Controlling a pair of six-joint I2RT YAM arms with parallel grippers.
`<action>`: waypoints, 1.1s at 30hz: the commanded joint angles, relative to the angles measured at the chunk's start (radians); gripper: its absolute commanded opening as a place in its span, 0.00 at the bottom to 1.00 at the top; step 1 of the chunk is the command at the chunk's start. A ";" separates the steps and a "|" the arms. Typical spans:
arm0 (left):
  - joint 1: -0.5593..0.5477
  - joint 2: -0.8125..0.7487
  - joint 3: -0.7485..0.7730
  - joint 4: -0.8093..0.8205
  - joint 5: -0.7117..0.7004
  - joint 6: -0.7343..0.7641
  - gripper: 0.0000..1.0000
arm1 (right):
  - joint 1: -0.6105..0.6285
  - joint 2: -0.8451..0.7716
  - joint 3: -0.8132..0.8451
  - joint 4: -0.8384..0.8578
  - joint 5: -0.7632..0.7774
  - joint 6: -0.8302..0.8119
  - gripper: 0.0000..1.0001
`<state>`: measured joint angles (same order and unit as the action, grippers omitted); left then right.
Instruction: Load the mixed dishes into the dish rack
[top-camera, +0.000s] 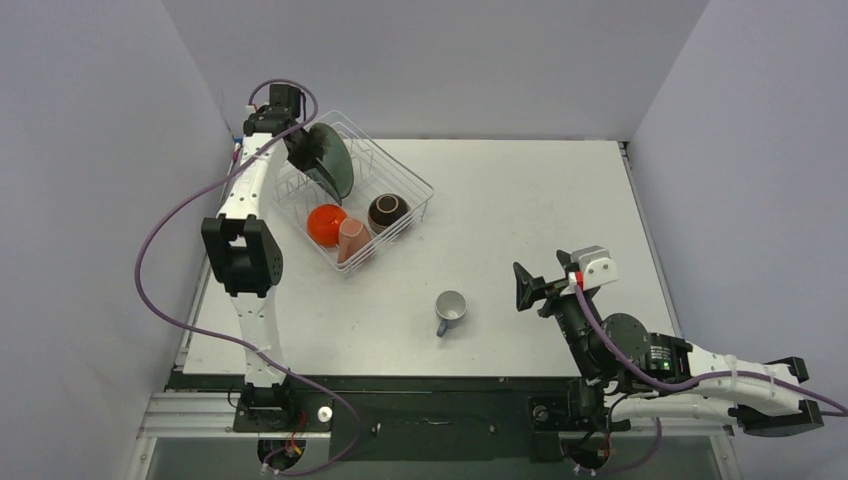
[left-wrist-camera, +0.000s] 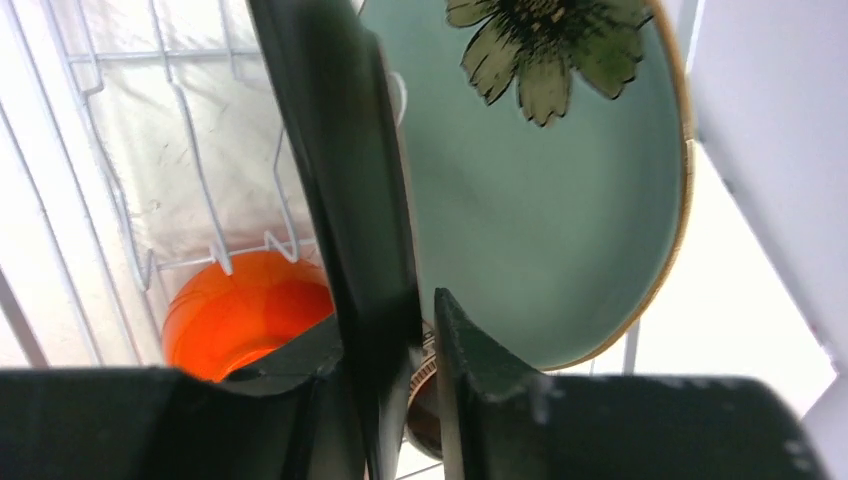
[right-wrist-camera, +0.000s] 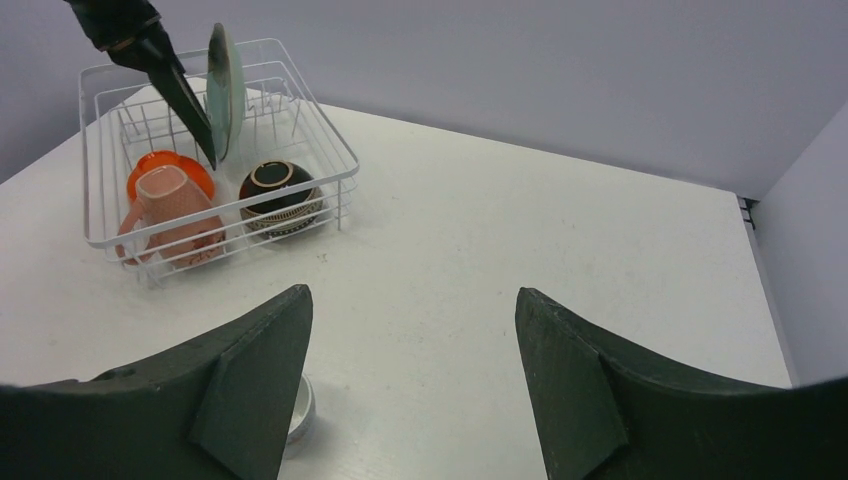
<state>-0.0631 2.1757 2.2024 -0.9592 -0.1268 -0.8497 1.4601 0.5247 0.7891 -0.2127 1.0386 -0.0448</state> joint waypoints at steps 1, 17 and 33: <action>0.004 -0.036 0.058 0.077 0.023 0.006 0.26 | 0.043 0.020 -0.006 0.001 0.025 0.002 0.70; 0.024 -0.088 0.044 0.093 0.060 0.033 0.64 | 0.024 0.060 -0.011 0.035 0.040 0.041 0.74; 0.028 -0.099 0.134 0.061 0.116 0.080 0.71 | -0.656 0.297 0.146 -0.226 -0.506 0.400 0.76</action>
<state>-0.0418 2.1498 2.3123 -0.9146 -0.0391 -0.8024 0.9039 0.7868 0.8818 -0.3851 0.7147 0.2604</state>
